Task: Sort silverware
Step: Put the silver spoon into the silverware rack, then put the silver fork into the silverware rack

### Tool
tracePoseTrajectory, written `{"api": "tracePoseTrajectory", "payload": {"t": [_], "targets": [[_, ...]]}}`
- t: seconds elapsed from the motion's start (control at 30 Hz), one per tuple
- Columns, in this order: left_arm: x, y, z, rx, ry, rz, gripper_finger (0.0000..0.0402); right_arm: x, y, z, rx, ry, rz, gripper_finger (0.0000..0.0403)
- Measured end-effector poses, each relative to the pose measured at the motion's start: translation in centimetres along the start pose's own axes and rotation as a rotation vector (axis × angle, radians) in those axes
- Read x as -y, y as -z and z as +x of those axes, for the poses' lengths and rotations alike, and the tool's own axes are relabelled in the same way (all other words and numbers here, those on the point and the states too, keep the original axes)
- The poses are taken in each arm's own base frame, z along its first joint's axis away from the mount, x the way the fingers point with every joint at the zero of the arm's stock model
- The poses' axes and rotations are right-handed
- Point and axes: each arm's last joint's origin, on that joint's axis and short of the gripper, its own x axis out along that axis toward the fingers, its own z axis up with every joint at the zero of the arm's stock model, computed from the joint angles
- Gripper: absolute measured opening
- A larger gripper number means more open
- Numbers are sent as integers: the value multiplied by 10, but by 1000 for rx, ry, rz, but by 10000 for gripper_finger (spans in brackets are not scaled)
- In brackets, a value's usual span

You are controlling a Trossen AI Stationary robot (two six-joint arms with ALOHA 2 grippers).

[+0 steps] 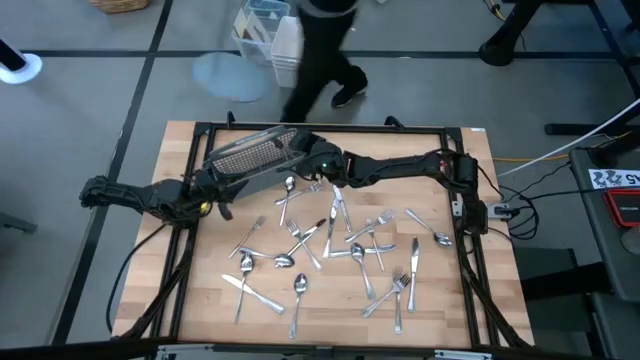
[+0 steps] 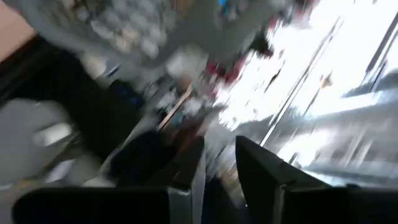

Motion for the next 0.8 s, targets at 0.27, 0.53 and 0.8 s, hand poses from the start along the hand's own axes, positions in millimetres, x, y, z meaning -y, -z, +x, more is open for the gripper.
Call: {"api": "tracePoseTrajectory", "payload": {"t": [0.27,0.53,0.8], "targets": [[6,-25,-2,-192,161,-63,100,20,42,-11,-180,-20,386,85],[23,-32,14,-541,207,-150,100,31,91,-38,-160,-87,782,85],[44,-8,35,-911,207,-229,100,16,122,-73,-16,-393,1024,85]]}}
